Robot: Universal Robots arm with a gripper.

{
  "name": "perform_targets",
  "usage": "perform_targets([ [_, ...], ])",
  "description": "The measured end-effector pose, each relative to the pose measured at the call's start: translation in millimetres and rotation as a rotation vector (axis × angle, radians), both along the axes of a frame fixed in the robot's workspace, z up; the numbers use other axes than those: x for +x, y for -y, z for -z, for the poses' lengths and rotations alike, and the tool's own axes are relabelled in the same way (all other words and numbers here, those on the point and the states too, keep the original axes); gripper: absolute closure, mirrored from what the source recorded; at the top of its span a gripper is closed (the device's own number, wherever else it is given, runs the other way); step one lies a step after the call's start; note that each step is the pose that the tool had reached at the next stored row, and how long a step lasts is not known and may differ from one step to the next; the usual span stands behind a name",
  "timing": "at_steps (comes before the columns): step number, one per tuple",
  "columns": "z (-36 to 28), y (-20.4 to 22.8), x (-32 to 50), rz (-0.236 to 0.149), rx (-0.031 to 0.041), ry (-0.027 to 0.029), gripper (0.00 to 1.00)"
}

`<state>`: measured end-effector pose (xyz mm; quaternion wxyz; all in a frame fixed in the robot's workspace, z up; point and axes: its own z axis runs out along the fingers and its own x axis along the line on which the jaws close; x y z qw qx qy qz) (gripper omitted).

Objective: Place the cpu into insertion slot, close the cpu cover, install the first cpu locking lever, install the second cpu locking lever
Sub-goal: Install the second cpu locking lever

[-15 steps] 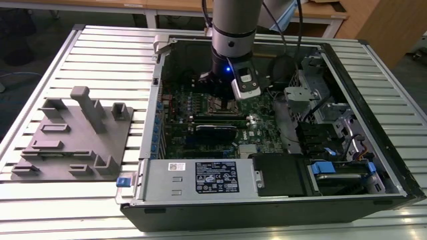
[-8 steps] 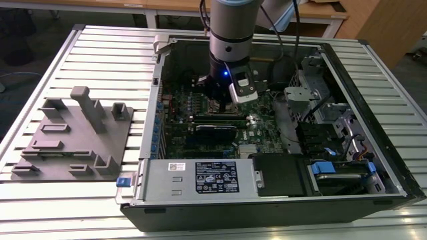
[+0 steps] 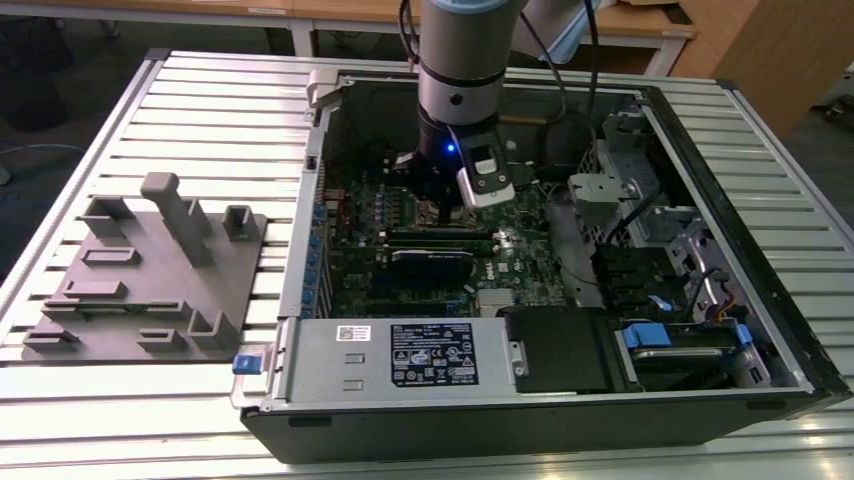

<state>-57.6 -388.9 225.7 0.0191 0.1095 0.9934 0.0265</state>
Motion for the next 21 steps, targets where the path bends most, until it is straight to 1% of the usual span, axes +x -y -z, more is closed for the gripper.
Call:
perform_targets([
  [5,5.1,0.0,-6.8,0.000,-0.0002,-0.0001,0.90],
  [10,12.9,0.0,-8.9,0.000,-0.0003,-0.0001,0.90],
  [12,13.6,0.1,-10.9,0.000,0.0000,-0.0004,0.90],
  [18,15.2,0.0,-21.9,0.000,0.0006,-0.0001,0.90],
  [21,18.3,0.0,-25.7,0.000,0.0005,-0.0002,0.90],
])
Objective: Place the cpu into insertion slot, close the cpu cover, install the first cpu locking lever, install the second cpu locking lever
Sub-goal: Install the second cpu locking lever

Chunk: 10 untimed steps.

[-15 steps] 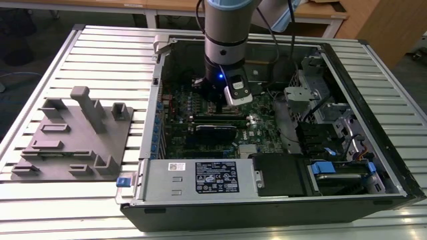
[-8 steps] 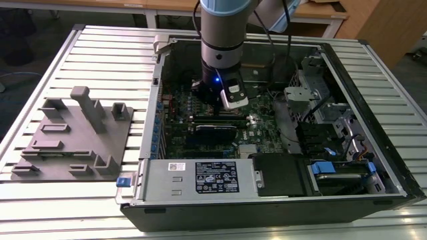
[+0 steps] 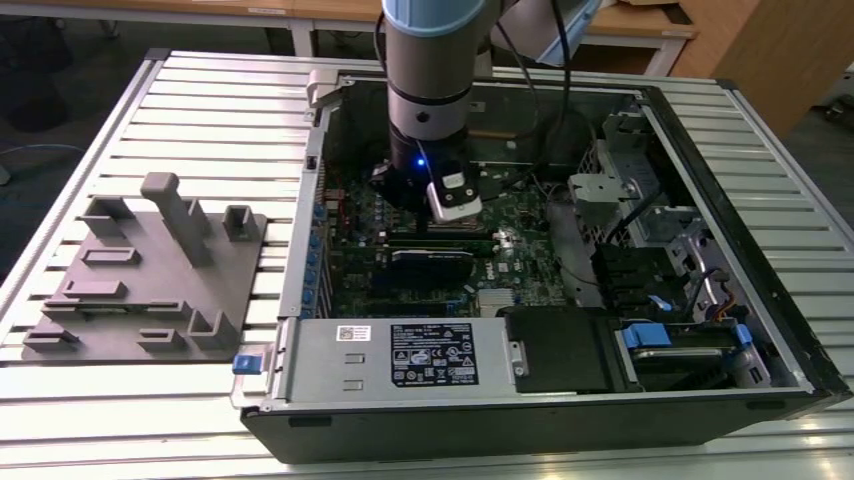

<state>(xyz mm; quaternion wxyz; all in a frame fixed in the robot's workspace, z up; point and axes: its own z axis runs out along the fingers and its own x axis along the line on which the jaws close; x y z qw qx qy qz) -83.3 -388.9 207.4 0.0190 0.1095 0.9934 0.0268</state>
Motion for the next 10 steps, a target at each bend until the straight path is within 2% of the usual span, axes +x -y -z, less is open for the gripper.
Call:
perform_targets([
  [3,2.5,0.1,-1.5,0.000,0.0015,-0.0002,0.90],
  [5,2.7,0.0,-1.5,0.000,0.0074,-0.0002,0.90],
  [6,2.9,0.0,-1.6,0.000,0.0174,0.0000,0.90],
  [7,2.9,0.0,-1.6,0.000,0.0319,0.0000,0.90],
  [8,3.0,0.1,-1.5,0.000,0.0417,0.0001,0.90],
  [9,3.3,0.3,-1.6,0.000,0.0462,0.0000,0.90],
  [10,3.8,0.5,-1.6,0.000,0.0473,0.0001,0.90],
])
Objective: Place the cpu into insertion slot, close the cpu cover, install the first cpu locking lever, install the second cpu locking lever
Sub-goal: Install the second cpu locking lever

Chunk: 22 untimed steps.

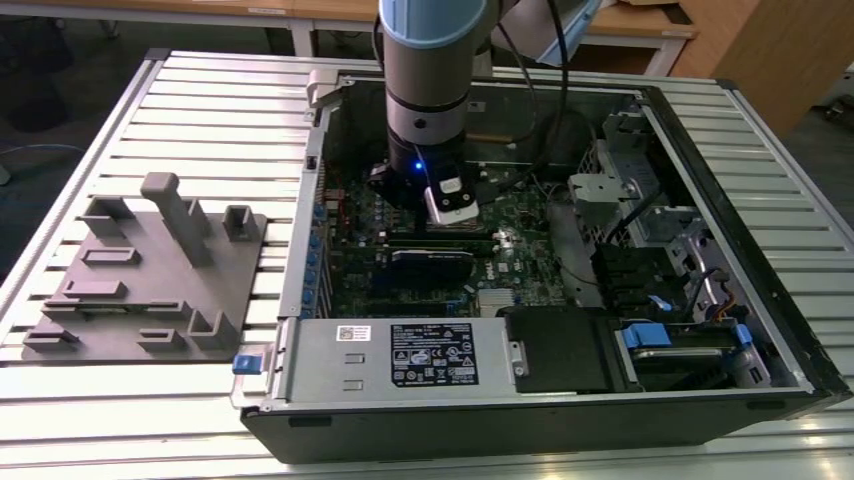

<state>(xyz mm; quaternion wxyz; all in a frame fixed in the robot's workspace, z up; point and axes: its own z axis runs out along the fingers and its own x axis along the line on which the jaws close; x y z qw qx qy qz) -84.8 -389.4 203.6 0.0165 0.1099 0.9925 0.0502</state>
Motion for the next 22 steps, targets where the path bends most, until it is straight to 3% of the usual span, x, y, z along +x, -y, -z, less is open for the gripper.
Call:
perform_targets([
  [5,2.9,2.2,-0.3,0.000,0.0039,-0.0002,0.90],
  [8,2.9,3.1,-0.3,0.000,0.0278,-0.0002,0.90],
  [9,2.9,3.5,-0.3,0.000,0.0320,-0.0002,0.90],
  [19,2.9,10.7,-1.2,0.000,0.0378,0.0000,0.90],
  [20,3.0,10.8,-2.1,0.000,0.0395,0.0002,0.90],
  [22,3.4,10.8,-3.5,0.000,0.0503,0.0003,0.90],
])
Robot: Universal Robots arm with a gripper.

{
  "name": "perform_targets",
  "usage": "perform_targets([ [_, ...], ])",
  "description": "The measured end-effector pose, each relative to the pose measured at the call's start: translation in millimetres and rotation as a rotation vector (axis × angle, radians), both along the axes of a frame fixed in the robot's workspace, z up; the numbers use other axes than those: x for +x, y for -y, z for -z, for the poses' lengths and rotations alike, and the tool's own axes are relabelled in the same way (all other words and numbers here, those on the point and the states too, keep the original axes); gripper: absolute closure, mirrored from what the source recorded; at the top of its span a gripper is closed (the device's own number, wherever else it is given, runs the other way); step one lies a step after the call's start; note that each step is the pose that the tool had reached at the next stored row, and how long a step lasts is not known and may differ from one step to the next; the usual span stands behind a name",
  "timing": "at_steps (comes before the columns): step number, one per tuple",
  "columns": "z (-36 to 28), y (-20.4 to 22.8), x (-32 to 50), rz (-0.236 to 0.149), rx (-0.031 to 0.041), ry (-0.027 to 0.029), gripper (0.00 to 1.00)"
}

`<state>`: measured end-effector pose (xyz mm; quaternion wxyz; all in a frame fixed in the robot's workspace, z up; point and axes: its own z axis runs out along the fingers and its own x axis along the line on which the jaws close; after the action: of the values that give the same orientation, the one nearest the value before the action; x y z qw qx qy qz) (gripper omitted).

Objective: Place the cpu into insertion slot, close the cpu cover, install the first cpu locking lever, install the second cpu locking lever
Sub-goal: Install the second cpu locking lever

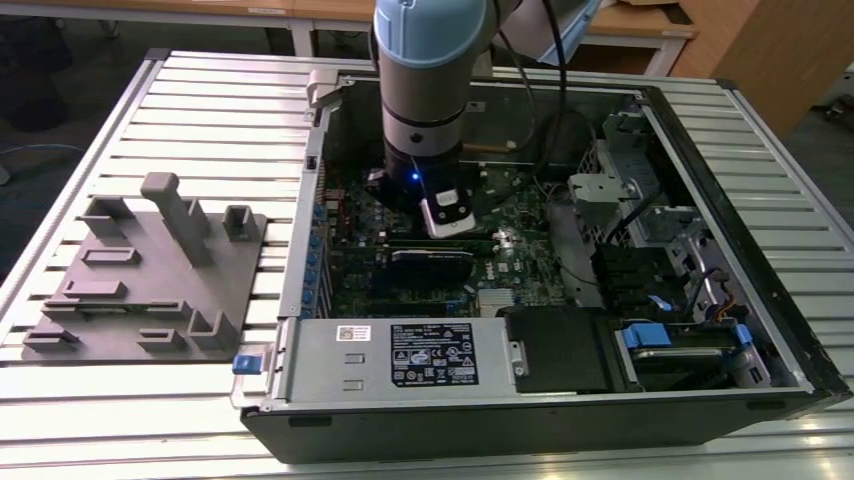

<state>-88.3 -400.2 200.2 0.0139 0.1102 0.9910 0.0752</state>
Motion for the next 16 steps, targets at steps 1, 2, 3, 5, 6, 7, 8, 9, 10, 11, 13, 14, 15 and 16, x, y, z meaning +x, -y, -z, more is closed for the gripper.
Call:
perform_targets([
  [1,0.3,0.0,-0.4,0.000,0.0054,0.0002,0.90],
  [2,0.4,0.0,-0.8,0.000,0.0081,0.0002,0.90],
  [3,0.7,0.0,-1.0,0.000,0.0104,0.0002,0.90],
  [5,1.3,0.0,-1.4,0.000,0.0157,0.0002,0.90],
  [6,1.6,0.1,-1.5,0.000,0.0206,0.0002,0.90],
  [7,1.9,0.1,-1.7,0.000,0.0267,0.0002,0.90],
  [8,2.1,0.0,-1.9,0.000,0.0334,0.0001,0.90],
  [9,2.3,0.0,-2.1,0.000,0.0409,0.0002,0.90],
  [10,2.5,0.0,-2.3,0.000,0.0487,0.0002,0.90],
  [11,2.6,0.0,-2.5,0.000,0.0557,0.0002,0.90],
  [13,3.0,0.1,-2.9,0.000,0.0604,0.0002,0.90],
  [14,3.4,0.1,-3.3,0.000,0.0619,0.0001,0.90],
  [15,3.8,0.2,-3.8,0.000,0.0631,0.0002,0.90],
  [16,4.3,0.2,-4.3,0.000,0.0643,0.0003,0.90],
])
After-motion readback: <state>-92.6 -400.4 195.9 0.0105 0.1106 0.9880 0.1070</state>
